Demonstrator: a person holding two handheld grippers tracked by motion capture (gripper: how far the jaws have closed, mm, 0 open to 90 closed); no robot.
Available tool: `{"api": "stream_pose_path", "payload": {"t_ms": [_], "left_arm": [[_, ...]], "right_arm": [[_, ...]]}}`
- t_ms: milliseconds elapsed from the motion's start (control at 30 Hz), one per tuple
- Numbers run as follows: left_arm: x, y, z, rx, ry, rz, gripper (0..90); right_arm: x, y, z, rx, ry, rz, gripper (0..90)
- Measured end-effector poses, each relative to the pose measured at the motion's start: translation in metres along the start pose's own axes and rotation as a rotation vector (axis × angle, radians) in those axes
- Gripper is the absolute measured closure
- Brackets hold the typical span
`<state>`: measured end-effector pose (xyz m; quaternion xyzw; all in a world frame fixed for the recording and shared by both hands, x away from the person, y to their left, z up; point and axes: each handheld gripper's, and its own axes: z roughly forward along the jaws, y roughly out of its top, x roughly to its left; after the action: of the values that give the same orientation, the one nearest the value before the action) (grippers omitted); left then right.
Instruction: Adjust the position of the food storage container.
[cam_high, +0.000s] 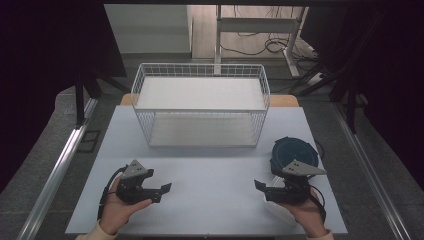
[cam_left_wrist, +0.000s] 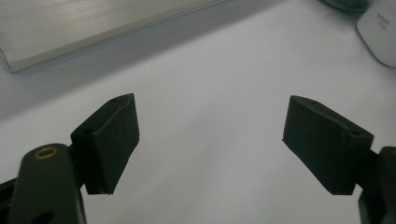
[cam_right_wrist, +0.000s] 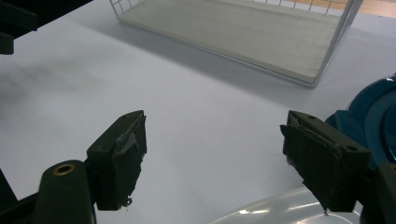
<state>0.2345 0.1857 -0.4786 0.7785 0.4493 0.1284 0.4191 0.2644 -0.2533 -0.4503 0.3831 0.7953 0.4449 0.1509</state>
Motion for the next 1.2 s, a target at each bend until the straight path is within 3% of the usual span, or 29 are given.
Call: {"api": "stream_pose_path", "payload": {"t_ms": [533,833,933,1067,1133,1167,1200], "left_arm": [[-0.008,0.007,0.000,0.005,0.010,0.030,18.7],[-0.011,0.004,-0.002,0.008,-0.002,0.039,18.7],[-0.011,0.005,-0.003,0.008,-0.006,0.041,18.7],[-0.006,0.005,-0.008,0.005,-0.011,0.032,18.6],[-0.003,0.005,-0.012,-0.009,-0.003,0.026,18.6],[-0.003,0.005,-0.012,-0.009,-0.003,0.026,18.6],[0.000,0.005,-0.016,-0.020,0.004,0.020,18.6]], "right_arm": [[0.003,0.003,0.003,0.005,0.008,-0.041,23.3],[-0.004,0.009,-0.017,-0.011,-0.033,-0.019,30.7],[-0.010,0.011,-0.029,-0.014,-0.059,-0.015,32.8],[-0.028,0.017,-0.047,0.001,-0.140,-0.006,35.7],[-0.042,0.020,-0.057,0.002,-0.173,0.032,38.6],[-0.042,0.020,-0.057,0.002,-0.173,0.032,38.6],[-0.057,0.020,-0.068,0.011,-0.193,0.066,44.2]]}}
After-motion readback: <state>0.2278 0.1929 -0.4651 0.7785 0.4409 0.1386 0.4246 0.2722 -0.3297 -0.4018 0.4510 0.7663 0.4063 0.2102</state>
